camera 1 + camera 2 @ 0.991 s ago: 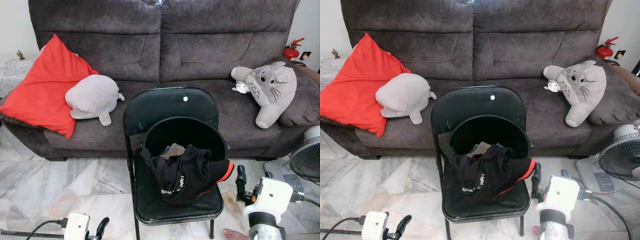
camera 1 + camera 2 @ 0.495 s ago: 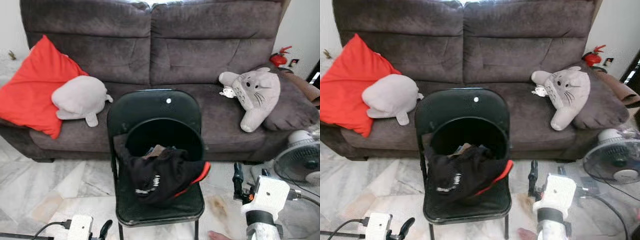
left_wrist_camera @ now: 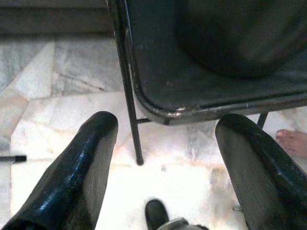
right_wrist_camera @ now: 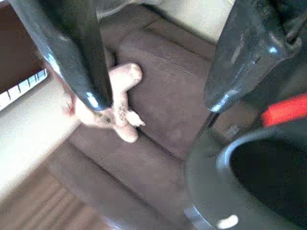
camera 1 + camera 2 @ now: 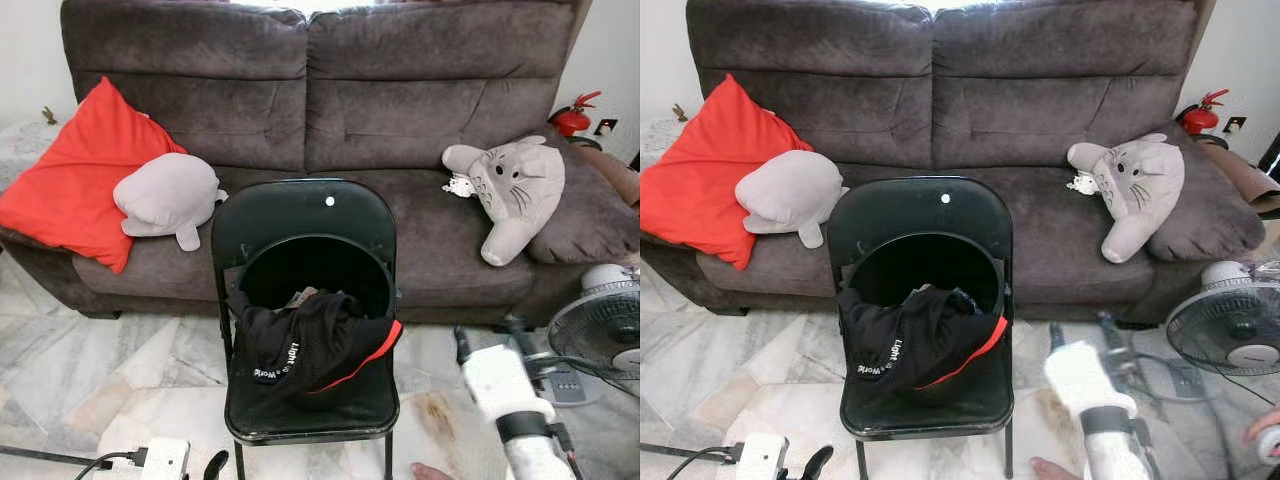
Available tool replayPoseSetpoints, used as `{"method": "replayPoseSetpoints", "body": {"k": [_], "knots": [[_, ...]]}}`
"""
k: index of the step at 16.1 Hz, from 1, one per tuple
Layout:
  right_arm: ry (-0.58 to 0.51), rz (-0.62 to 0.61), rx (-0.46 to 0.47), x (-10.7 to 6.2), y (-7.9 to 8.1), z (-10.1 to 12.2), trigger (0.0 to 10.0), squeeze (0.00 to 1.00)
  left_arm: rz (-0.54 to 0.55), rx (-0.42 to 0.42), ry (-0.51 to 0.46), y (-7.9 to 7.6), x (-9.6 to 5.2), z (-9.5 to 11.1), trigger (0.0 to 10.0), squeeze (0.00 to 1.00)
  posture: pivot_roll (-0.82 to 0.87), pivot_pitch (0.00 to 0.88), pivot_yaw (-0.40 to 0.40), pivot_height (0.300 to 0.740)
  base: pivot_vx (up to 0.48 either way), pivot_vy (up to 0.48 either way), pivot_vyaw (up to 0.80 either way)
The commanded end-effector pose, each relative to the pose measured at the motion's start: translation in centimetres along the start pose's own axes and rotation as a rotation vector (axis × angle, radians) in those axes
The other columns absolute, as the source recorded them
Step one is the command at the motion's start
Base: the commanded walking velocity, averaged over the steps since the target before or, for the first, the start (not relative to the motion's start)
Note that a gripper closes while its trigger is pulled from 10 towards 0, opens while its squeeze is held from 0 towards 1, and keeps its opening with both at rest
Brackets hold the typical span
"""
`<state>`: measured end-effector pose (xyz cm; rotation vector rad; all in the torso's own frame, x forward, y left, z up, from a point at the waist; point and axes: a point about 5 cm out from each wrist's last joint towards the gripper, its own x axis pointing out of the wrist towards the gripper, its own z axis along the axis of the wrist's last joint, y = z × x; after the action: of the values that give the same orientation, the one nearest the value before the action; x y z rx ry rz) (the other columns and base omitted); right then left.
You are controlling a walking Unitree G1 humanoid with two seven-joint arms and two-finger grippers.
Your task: Hang hanger
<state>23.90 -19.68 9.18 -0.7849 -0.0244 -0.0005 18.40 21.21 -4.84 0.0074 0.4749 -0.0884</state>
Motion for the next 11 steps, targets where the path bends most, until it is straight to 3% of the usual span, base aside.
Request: {"method": "replayPoseSetpoints", "body": {"k": [1, 3, 5, 8, 11], "knots": [[0.0, 0.09, -0.126, 0.0, 1.3, -0.8, 10.0, 0.0, 0.006, -0.012, 0.052, 0.2, -0.5, -1.1, 10.0, 0.0, -0.14, 0.115, 0.039, 0.721, 0.0, 0.0, 0.0], [0.019, 0.201, -0.243, 0.4, 2.6, -2.4, 10.0, 0.0, 0.004, -0.016, 0.07, 0.2, -0.5, -1.3, 10.0, 0.0, -0.13, 0.118, 0.042, 0.721, 0.0, 0.0, 0.0], [0.019, 0.229, -0.324, 1.0, 3.0, -3.3, 10.0, 0.0, 0.004, -0.018, 0.072, 0.3, -0.4, -1.2, 10.0, 0.0, -0.13, 0.119, 0.045, 0.721, 0.0, 0.0, 0.0], [-0.053, 0.304, -0.523, 2.5, 3.8, -4.1, 10.0, 0.0, 0.002, -0.023, 0.072, 0.3, -0.1, -1.0, 10.0, 0.0, -0.12, 0.12, 0.054, 0.721, 0.0, 0.0, 0.0], [-0.121, 0.39, -0.642, 3.4, 5.1, -4.4, 10.0, 0.0, 0.001, -0.024, 0.069, 0.3, 0.1, -0.8, 10.0, 0.0, -0.12, 0.122, 0.057, 0.721, 0.0, 0.0, 0.0]]}}
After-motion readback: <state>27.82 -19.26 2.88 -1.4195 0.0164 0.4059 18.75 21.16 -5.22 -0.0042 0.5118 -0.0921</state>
